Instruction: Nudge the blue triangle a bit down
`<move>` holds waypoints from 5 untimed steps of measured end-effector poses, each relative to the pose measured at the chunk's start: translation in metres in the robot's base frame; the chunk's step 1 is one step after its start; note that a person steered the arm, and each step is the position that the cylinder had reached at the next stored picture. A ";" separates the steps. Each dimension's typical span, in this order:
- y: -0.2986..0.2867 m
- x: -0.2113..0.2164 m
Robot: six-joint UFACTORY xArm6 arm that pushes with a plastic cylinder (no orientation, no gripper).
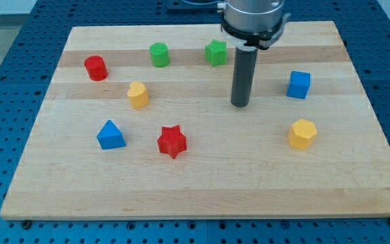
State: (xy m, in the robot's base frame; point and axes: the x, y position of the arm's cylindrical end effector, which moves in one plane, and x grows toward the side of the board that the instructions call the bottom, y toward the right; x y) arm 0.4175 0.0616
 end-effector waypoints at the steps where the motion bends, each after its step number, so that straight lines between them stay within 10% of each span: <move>1: -0.006 -0.018; 5: -0.061 -0.059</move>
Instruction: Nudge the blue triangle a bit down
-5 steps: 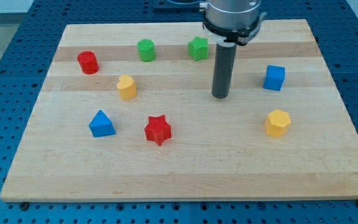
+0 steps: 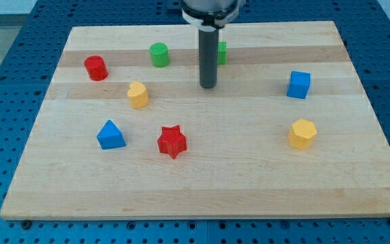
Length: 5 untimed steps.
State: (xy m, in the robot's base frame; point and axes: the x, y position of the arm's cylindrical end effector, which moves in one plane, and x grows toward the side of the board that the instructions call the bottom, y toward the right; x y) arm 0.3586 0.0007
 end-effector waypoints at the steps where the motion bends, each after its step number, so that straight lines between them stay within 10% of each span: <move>1: -0.058 -0.024; 2: -0.147 -0.020; 5: -0.055 0.043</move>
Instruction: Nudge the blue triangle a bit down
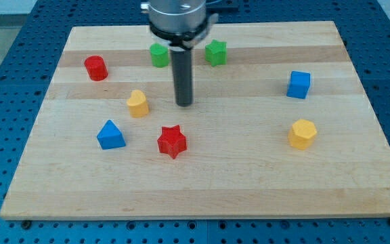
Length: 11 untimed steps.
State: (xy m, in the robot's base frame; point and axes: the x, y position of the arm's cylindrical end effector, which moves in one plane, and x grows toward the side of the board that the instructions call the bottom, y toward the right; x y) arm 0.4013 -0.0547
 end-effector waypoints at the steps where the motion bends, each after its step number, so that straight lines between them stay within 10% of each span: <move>1: -0.019 -0.052; 3: -0.155 0.010; 5: -0.055 0.052; 10: -0.104 -0.003; 11: -0.043 0.022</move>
